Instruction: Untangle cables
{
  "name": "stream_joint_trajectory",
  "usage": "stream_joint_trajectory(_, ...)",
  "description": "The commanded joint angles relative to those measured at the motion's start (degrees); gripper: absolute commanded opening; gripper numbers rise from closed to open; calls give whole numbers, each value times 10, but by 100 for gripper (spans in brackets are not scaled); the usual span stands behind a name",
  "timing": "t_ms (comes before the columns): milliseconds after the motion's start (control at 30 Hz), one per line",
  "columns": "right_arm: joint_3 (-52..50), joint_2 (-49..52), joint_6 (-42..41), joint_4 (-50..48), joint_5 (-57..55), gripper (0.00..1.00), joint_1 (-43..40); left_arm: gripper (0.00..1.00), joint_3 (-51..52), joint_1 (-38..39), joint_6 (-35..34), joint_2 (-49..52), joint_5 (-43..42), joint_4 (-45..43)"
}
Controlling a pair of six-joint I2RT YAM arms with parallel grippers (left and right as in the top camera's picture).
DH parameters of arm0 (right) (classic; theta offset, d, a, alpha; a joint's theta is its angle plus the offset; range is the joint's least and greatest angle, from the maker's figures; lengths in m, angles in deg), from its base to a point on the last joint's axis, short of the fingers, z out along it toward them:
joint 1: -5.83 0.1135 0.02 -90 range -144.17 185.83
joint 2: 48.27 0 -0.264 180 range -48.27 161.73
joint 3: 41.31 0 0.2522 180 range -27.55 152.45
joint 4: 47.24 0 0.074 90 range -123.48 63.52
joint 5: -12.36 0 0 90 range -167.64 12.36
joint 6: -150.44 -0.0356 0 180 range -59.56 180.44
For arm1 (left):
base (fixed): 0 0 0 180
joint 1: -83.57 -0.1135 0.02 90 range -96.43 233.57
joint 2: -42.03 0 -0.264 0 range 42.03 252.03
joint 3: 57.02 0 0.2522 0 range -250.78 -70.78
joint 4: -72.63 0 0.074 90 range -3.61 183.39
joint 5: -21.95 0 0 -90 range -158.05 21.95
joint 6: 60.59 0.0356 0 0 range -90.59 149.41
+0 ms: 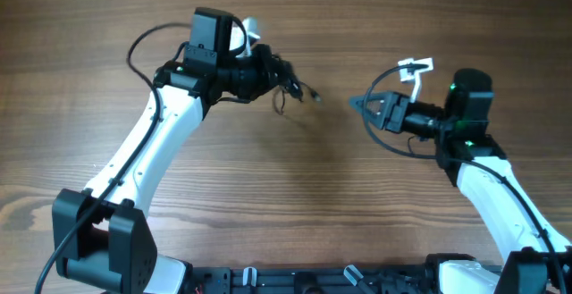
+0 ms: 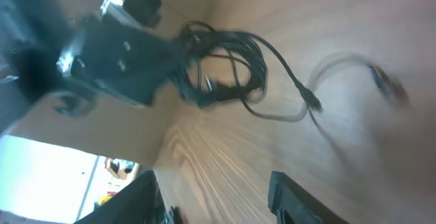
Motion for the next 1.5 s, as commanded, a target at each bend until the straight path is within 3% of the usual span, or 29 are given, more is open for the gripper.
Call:
stream_joint_trajectory(0,3,5,19,37,-75,57,36,4,-5,0,-323,-16,75,-4)
stream_joint_trajectory(200,2,5,19,49,-148,57,114,4,-5,1,-447,-16,81,-2)
stream_joint_trajectory(433,2,6,16,37,-354,59,229,4,-5,1,-606,-16,81,57)
stream_joint_trajectory(600,2,28,-20,-7,-477,75,293,4,-5,1,-623,-16,80,68)
stream_joint_trajectory(667,2,42,-41,-19,-509,77,307,4,-5,1,-616,-16,78,68)
stream_joint_trajectory(800,2,61,-115,-12,-530,80,302,4,-5,0,-526,-16,79,65)
stream_joint_trajectory(867,2,61,-150,0,-517,83,291,4,-5,-5,-432,-16,79,49)
stream_joint_trajectory(933,2,60,-173,5,-468,87,271,4,-5,-14,-291,-16,79,32)
stream_joint_trajectory(1067,2,61,-234,7,-370,89,219,4,-5,-21,-114,-16,65,32)
stream_joint_trajectory(1233,2,61,-282,-31,-247,89,162,4,-5,-21,-5,-16,-101,-5)
stream_joint_trajectory(1467,2,61,-304,-116,-135,89,149,4,-5,-11,-2,-16,-185,-30)
